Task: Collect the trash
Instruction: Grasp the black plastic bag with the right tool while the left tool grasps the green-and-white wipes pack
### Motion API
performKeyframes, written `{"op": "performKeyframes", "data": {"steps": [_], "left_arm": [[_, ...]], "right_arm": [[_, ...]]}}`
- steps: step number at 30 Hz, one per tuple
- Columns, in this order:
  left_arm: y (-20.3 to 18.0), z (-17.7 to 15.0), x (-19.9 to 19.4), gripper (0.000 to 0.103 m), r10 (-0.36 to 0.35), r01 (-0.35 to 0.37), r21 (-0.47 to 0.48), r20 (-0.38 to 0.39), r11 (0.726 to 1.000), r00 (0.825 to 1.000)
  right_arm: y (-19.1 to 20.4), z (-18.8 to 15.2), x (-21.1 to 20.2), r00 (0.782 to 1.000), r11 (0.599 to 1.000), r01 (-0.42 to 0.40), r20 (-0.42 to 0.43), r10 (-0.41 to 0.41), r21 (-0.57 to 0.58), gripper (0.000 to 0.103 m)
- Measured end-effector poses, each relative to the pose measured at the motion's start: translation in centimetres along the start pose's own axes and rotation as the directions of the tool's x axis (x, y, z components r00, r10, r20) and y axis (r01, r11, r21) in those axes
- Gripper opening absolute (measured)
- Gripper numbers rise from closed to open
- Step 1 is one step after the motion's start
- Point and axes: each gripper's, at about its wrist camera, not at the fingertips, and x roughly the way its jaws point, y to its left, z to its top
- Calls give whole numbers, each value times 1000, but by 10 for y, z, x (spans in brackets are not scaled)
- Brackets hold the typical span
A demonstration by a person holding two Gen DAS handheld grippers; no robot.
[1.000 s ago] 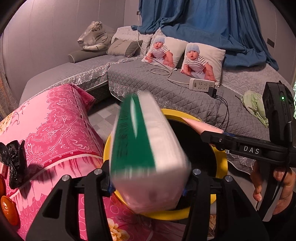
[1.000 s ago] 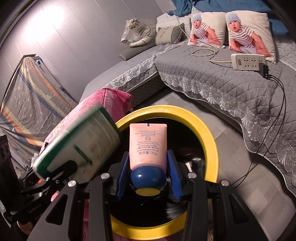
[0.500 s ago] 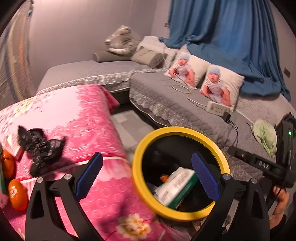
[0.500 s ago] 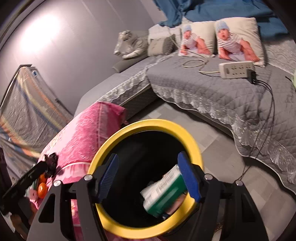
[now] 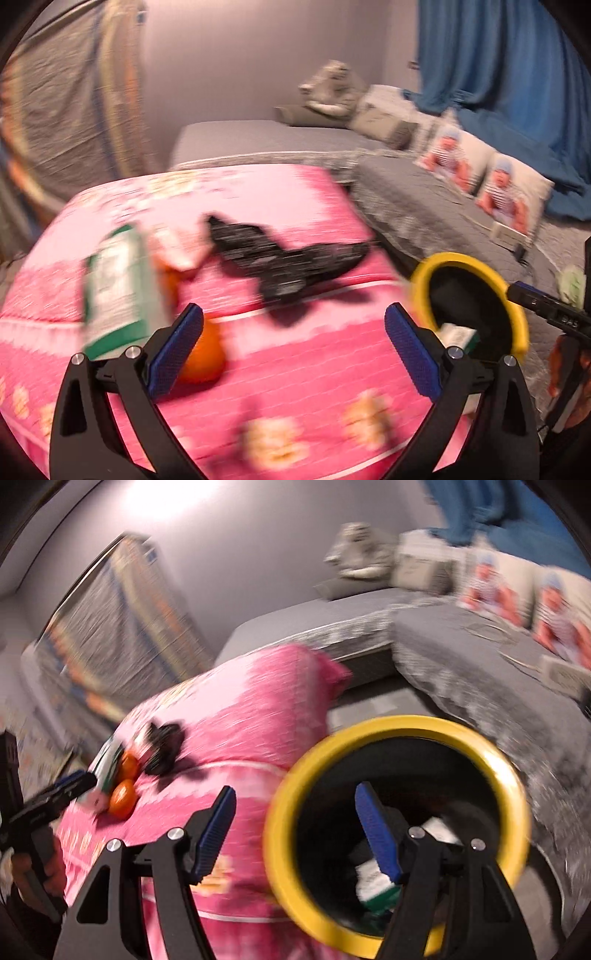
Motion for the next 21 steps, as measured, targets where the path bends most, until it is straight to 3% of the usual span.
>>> {"op": "performKeyframes", "data": {"steps": [5,10,15,19,21], "left_arm": [[67,-20,-23,94,141,-140,-74,7,987,990],[110,-28,-29,94,233,-233,-98,-16,968,972],[138,-31,-24,94,199,-208,-172,-68,963,978],[141,-31,-22,94,168,-181,-198,-79,963,983],[139,-29,-22,94,159,-172,-192,-77,966,984]], "right_arm": [[80,14,38,996,978,-74,-57,64,-194,64],[164,34,84,990,917,-121,-114,83,-381,64],[207,42,143,984,862,-32,-165,-60,-507,64],[208,41,181,970,832,52,-171,-175,-553,64],[207,39,196,962,830,54,-193,-192,-556,64]]}}
